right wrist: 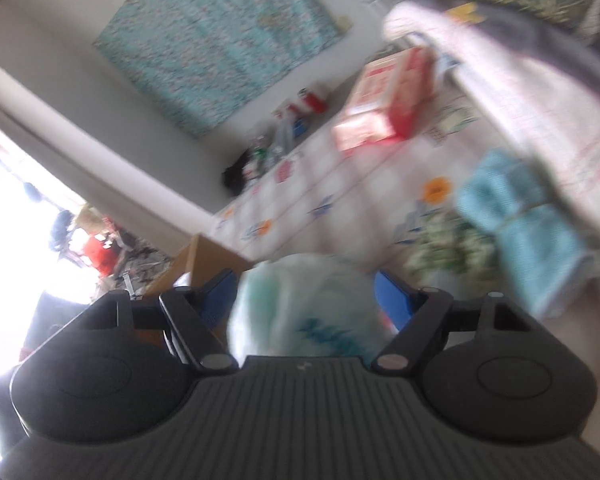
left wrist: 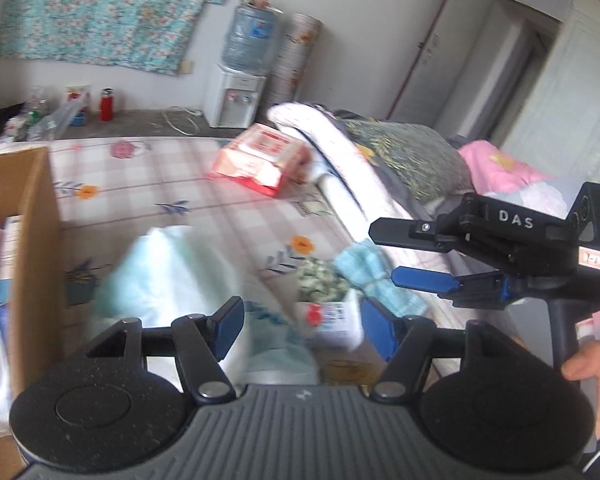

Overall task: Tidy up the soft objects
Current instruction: 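Move the right gripper back to the pile over the blue folded towel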

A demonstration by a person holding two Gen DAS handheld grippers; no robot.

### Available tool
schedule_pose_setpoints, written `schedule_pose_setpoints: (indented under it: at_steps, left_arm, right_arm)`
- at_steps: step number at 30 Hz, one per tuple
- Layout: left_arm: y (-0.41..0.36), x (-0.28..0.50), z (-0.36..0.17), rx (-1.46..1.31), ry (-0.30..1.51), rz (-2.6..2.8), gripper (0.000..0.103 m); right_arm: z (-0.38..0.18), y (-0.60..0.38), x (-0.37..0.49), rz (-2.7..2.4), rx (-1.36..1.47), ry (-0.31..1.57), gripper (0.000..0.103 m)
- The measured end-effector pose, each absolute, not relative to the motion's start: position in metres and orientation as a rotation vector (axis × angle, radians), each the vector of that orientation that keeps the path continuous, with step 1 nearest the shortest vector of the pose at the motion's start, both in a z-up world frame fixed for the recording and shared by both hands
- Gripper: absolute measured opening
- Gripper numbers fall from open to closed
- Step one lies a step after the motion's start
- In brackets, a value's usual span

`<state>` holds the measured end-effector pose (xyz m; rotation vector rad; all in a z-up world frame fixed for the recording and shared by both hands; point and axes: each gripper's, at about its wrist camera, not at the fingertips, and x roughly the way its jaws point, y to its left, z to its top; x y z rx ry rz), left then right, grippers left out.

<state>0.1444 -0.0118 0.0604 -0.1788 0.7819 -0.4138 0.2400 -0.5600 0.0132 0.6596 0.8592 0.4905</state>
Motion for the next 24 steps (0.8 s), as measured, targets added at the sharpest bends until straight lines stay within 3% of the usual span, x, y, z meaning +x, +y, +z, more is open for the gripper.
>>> schedule_pose_setpoints:
  at_steps: [8,21,23,24]
  left_arm:
    - [-0.065,0.161,0.041,-0.147,0.822,-0.487,0.066]
    - [-0.094,0.179,0.012,-0.108,0.9,-0.526,0.061]
    - [-0.094,0.18,0.01,-0.108,0.907,-0.524,0.061]
    - [-0.094,0.181,0.01,-0.109,0.91,-0.523,0.061]
  right_arm:
    - [-0.023,-0.626,0.258,0.317,0.568,0.893,0.077]
    - [-0.08,-0.617,0.307,0.277,0.418,1.074,0.076]
    - [-0.084,-0.611,0.309,0.278,0.391,1.088,0.071]
    - [-0.085,-0.61,0.309,0.274,0.38,1.087,0.059]
